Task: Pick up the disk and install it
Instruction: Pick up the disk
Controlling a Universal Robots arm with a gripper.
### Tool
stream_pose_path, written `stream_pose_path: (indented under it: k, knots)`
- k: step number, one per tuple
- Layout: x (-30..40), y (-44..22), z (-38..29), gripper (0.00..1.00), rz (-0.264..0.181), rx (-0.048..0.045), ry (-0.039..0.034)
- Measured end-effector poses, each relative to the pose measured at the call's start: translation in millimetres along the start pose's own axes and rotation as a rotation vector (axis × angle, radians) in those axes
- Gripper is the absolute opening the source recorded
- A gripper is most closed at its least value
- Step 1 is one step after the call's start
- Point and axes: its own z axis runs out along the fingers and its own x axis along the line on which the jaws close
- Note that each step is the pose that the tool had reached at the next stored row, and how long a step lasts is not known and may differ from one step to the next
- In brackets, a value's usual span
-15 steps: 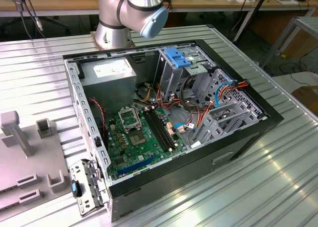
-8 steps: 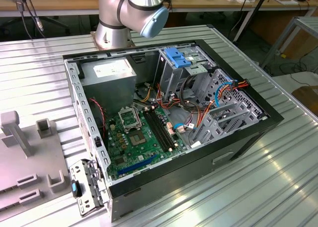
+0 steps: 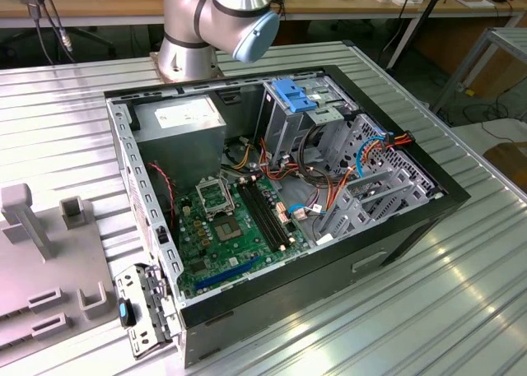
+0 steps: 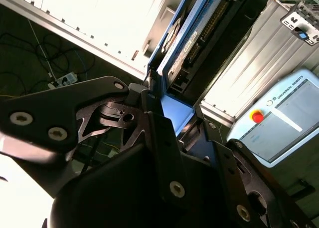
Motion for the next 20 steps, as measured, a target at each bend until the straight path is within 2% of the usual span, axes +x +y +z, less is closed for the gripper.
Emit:
stream_pose_path:
  k: [4,6,12,17,20]
  knots:
    - [0.0,-4.4,0.2,0.37,0.0,0.0,0.0]
    - [0.0,-11.0,0.5,0.37,0.0,-0.0001,0.0]
    - [0.0,-22.5,1.1,0.37,0.0,0.0,0.0]
    - [0.0,-28.8,1.5,0.37,0.0,0.0,0.0]
    - [0.0,-36.5,1.7,0.37,0.0,0.0,0.0]
